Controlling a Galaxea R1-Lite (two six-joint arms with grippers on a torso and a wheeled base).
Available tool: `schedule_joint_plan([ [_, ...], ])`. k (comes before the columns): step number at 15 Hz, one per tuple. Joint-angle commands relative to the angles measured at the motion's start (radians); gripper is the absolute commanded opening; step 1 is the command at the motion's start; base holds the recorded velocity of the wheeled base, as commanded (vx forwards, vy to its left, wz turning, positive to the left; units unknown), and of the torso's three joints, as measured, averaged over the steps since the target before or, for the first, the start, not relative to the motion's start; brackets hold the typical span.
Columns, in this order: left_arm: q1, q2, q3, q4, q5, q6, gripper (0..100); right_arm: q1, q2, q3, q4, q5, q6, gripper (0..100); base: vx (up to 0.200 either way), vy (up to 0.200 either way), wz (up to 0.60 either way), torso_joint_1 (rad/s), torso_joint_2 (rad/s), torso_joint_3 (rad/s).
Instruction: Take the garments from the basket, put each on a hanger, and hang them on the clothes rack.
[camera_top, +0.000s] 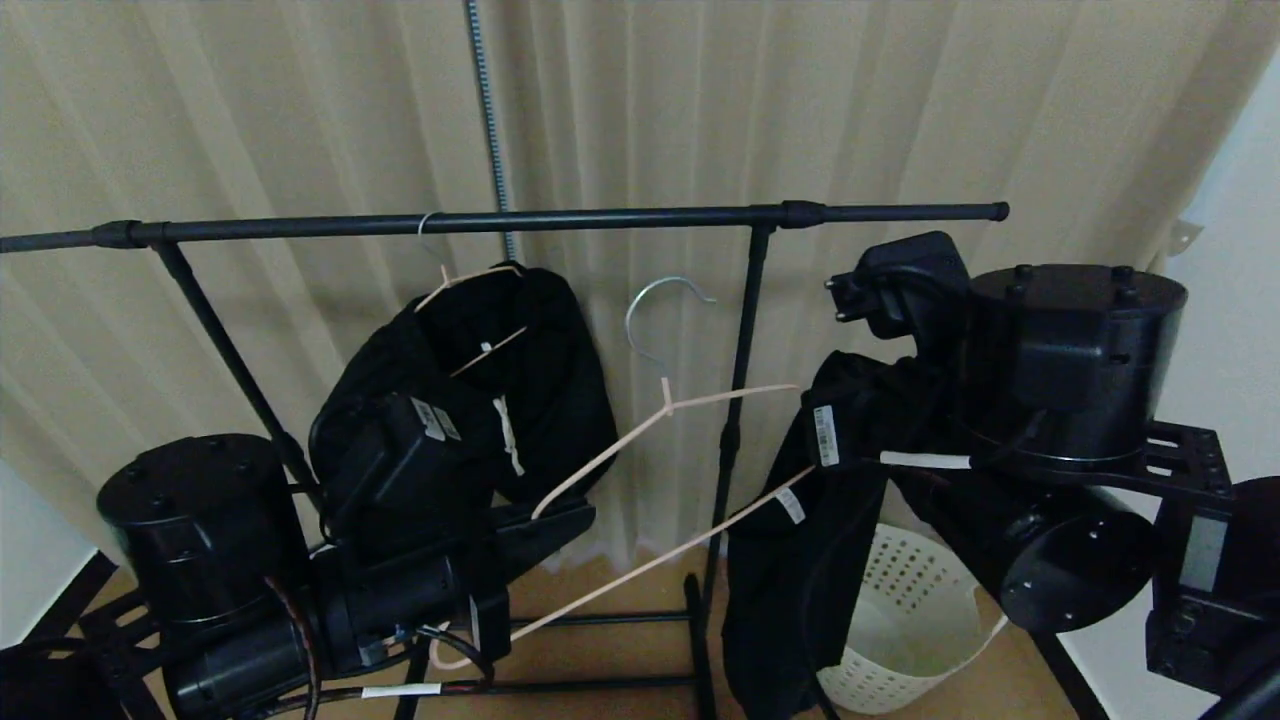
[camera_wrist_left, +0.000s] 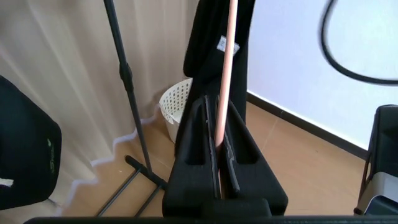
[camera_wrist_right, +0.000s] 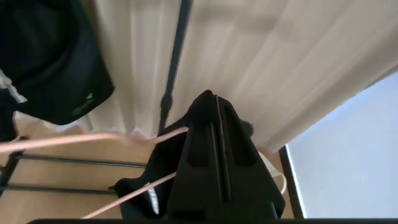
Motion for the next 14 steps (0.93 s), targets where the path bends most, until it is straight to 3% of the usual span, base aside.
schedule_joint_plan([
  [1, -0.001, 0.014, -0.001, -0.002, 0.0, 0.005, 0, 0.041, -0.004, 0.002, -0.001, -0.006, 0.001, 0, 0.0, 0.0, 0.0, 0.0, 0.0, 0.0],
  [10, -0.001, 0.03, -0.013, -0.002, 0.008, 0.005, 0, 0.128, -0.01, 0.03, -0.045, -0.027, 0.001, 0, 0.0, 0.0, 0.0, 0.0, 0.0, 0.0],
  [14, 0.04, -0.081, 0.07, 0.001, -0.001, 0.011, 0, 0.018, -0.044, 0.007, -0.063, -0.024, -0.013, 0, 0.0, 0.0, 0.0, 0.0, 0.0, 0.0],
])
